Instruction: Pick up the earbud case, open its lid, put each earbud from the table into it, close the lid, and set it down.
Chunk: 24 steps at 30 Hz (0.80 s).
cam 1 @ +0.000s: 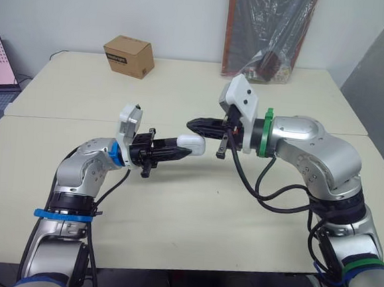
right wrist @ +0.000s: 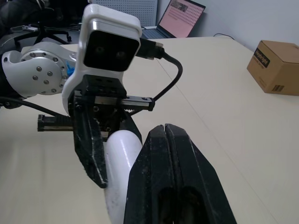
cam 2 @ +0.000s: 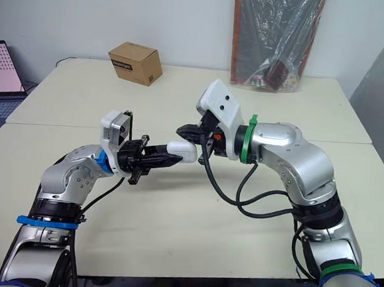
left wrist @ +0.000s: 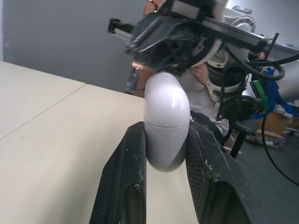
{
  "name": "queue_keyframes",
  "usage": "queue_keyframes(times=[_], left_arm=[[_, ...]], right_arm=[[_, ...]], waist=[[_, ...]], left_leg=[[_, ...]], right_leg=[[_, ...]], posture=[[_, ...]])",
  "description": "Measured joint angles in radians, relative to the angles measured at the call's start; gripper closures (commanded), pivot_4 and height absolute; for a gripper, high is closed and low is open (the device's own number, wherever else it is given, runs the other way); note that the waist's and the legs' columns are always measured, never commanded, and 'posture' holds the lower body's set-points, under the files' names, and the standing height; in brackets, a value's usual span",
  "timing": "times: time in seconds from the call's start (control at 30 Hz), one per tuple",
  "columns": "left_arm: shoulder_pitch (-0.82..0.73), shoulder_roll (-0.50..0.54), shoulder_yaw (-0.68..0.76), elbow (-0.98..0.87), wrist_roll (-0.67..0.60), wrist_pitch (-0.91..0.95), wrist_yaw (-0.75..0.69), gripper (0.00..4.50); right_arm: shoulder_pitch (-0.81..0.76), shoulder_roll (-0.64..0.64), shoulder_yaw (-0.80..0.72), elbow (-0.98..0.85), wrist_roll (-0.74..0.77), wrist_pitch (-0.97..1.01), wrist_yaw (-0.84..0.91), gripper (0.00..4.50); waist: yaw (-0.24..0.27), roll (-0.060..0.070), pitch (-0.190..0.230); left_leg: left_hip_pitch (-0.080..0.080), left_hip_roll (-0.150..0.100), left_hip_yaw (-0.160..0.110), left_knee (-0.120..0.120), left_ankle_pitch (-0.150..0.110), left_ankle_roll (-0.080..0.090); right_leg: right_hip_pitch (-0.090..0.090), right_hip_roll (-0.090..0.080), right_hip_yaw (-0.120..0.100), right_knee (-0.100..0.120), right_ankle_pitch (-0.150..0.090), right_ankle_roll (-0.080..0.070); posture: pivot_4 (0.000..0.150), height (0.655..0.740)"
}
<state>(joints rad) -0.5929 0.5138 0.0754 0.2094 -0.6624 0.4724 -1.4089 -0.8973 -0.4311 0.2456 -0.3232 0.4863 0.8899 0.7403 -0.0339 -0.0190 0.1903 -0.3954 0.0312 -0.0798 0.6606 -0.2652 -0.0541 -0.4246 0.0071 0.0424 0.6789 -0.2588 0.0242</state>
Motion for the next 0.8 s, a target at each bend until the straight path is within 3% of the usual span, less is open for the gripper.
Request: queue_keyframes(times=[0.23, 0.4, 0.6, 0.8], left_arm=[[-0.002, 0.005, 0.003, -0.005, 0.004, 0.038, 0.087, 3.64], [-0.007, 0.043, -0.019, -0.012, 0.035, 0.192, 0.21, 3.64], [-0.057, 0.02, -0.029, 0.006, 0.036, 0.335, 0.32, 3.64], [-0.122, 0.013, -0.123, 0.093, 0.136, 0.418, 0.415, 3.64]], right_arm=[[0.017, -0.021, -0.054, -0.013, 0.009, 0.032, -0.029, 4.48], [0.125, -0.12, -0.089, -0.055, 0.011, 0.039, -0.002, 4.48], [0.202, -0.146, -0.091, -0.089, 0.01, 0.04, -0.005, 4.48], [0.261, -0.15, -0.089, -0.093, -0.004, 0.041, -0.038, 4.48]], waist=[[0.001, 0.0, 0.0], [0.001, 0.0, 0.0], [0.0, 0.0, 0.0], [0.001, 0.0, 0.0]], left_leg=[[0.0, 0.0, 0.0, 0.0, 0.0, 0.0], [0.0, 0.0, 0.0, 0.0, 0.0, 0.0], [0.001, 0.0, 0.0, 0.0, 0.0, 0.0], [0.001, -0.001, 0.0, 0.0, 0.0, 0.0]], right_leg=[[0.0, 0.0, 0.0, 0.0, 0.0, 0.0], [0.0, 0.0, 0.0, -0.001, 0.0, 0.0], [0.0, 0.0, 0.0, 0.001, -0.001, 0.001], [0.001, 0.0, 0.001, 0.001, -0.001, 0.001]], posture=[[0.15, 0.74], [0.15, 0.74], [0.15, 0.74], [0.15, 0.74]])
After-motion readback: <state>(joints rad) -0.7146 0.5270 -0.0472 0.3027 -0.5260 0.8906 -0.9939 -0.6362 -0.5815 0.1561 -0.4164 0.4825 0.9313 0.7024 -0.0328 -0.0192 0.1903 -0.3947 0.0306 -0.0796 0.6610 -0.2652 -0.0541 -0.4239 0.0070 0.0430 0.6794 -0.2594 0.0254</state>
